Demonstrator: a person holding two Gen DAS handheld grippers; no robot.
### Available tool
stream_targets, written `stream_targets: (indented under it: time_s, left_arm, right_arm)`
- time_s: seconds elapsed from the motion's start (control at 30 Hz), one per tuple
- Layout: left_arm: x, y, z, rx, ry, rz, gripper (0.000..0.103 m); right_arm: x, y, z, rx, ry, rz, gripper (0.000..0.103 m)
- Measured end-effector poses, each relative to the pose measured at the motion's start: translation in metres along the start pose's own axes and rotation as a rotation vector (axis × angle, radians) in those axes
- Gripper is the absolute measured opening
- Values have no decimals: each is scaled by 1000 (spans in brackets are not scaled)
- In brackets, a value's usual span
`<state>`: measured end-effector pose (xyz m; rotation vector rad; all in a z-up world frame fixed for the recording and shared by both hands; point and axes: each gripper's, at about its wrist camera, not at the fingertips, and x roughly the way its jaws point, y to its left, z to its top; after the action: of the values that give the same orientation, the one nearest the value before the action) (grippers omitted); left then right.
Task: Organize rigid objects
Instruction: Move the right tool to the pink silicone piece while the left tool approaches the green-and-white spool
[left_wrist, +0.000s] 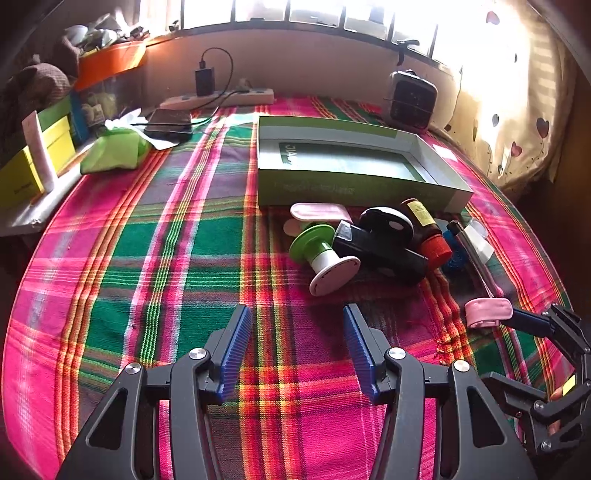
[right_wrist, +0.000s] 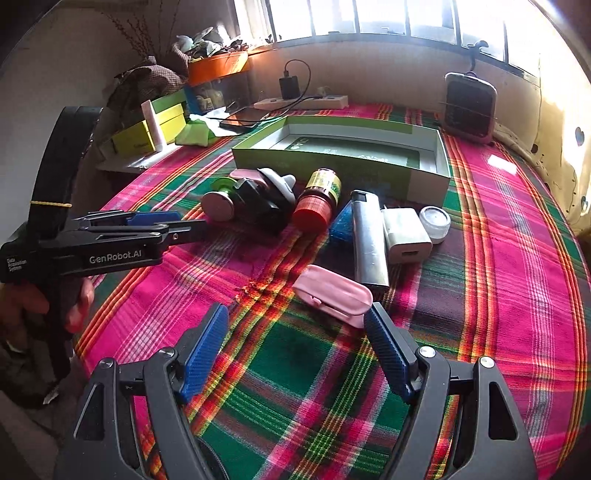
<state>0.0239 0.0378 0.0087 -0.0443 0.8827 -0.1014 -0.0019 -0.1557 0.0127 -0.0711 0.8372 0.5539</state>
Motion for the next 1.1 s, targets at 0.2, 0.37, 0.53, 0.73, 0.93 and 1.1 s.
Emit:
stream_targets:
  time_s: [0.2,0.37,0.53,0.73,0.93,1.1]
  left_arm:
    - [1,5,5,1,-4,-4,51]
    - [2,7,8,1,0,-32,51]
    - [5,4,12,16,-2,-59,51]
    - [11,0,20,43,3,-73,51]
    - [16,-3,28,80,3,-77,51]
    - [19,-8,33,117,-3,-86,51]
  right_arm:
    - [-2,9,2,-32,1,81,76]
    - [-6,7,6,-35,-15,11,76]
    - [-1,5,11,-39,2,-19,76]
    - [10,9,21,-82,3,16,76]
    - [21,4,22,-67,45,26,65]
    - [23,4,20,-65,53,31,55]
